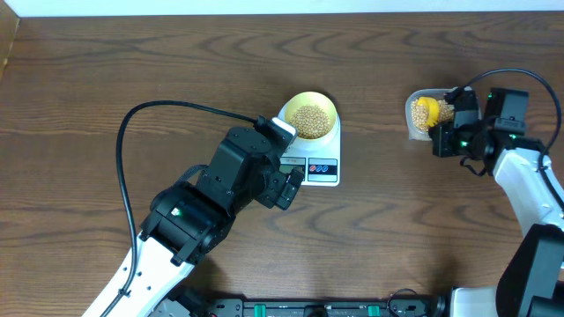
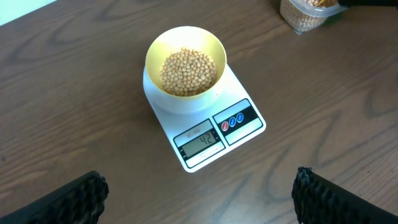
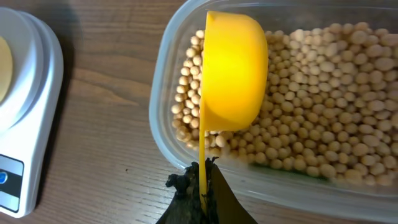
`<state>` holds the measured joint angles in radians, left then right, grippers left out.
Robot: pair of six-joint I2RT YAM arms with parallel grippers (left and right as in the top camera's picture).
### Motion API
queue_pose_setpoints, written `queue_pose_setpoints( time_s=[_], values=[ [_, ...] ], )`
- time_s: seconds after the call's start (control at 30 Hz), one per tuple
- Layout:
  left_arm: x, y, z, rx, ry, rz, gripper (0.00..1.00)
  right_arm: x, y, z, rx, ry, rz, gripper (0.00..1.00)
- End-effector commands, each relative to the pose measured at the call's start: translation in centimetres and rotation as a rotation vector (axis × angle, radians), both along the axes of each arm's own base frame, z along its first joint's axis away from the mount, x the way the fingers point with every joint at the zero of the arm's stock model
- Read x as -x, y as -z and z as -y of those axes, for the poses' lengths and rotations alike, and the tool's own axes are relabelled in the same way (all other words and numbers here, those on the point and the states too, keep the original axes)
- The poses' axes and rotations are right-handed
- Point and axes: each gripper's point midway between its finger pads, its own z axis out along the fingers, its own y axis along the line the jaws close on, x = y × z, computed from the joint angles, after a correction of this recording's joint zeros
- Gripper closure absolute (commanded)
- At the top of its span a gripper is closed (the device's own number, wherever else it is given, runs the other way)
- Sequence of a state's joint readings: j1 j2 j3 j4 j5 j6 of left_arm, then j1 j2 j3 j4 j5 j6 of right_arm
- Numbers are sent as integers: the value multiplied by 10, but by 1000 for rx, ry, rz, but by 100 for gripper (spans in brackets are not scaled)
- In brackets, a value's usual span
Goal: Scoop item into bowl and weigh 50g on scale
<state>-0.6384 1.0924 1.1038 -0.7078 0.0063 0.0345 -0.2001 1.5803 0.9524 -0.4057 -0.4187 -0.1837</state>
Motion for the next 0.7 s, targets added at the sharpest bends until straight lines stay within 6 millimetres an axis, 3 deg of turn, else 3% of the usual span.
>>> queue_pose_setpoints(
  time_s=[0.0,0.4,0.67],
  values=[
    [0,2,0,-10,14,-4,3,1,-2,-3,-73,-5,1,99],
    [0,2,0,-10,14,-4,3,1,-6,16,-114,39,21,99],
    [0,2,0,-10,14,-4,3,-13,-19,19,-129,21,110,99]
  ],
)
